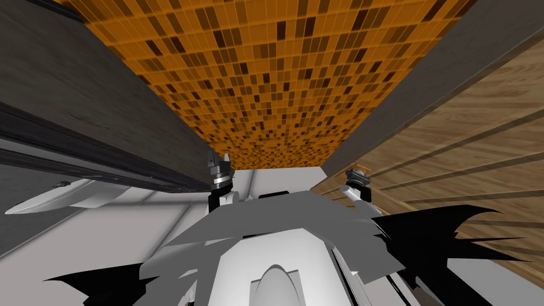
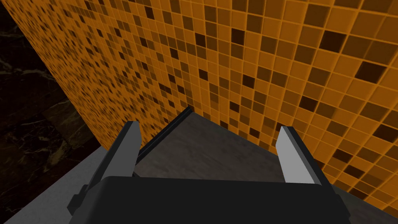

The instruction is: Pull the door open

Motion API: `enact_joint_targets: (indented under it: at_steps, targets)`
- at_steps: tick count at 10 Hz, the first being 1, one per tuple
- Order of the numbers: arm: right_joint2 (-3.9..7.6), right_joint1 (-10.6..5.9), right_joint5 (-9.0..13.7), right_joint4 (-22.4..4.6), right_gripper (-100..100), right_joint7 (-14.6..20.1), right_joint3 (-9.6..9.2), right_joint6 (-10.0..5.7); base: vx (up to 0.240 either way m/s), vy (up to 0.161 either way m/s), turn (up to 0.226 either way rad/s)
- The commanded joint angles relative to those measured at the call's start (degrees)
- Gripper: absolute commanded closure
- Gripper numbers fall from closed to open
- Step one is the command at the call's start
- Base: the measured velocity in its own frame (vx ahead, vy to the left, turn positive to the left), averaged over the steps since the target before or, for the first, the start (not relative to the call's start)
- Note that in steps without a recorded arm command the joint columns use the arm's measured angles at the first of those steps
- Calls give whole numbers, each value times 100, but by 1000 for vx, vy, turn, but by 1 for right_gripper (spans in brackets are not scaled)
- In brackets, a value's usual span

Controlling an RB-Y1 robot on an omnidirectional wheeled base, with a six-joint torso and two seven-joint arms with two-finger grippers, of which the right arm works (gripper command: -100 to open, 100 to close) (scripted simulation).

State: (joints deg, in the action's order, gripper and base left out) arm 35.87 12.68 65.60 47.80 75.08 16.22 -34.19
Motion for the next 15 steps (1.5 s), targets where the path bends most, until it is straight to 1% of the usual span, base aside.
enact_joint_targets:
  at_steps: [1,5,9,11,12,13,14,15]
  targets:
    - [9,8,-43,76,100,35,-78,0,-149,43,48]
    - [27,22,-126,224,100,104,-230,1,-161,61,38]
    - [54,44,-249,442,100,204,-454,2,-184,64,43]
    - [64,52,-295,523,100,242,-537,3,-152,75,34]
    - [67,55,-310,549,100,254,-564,3,-178,67,24]
    - [68,57,-296,517,100,246,-545,20,-79,28,18]
    - [71,79,-337,589,100,288,-643,25,-119,34,34]
    - [76,84,-347,609,100,298,-665,22,-159,30,42]
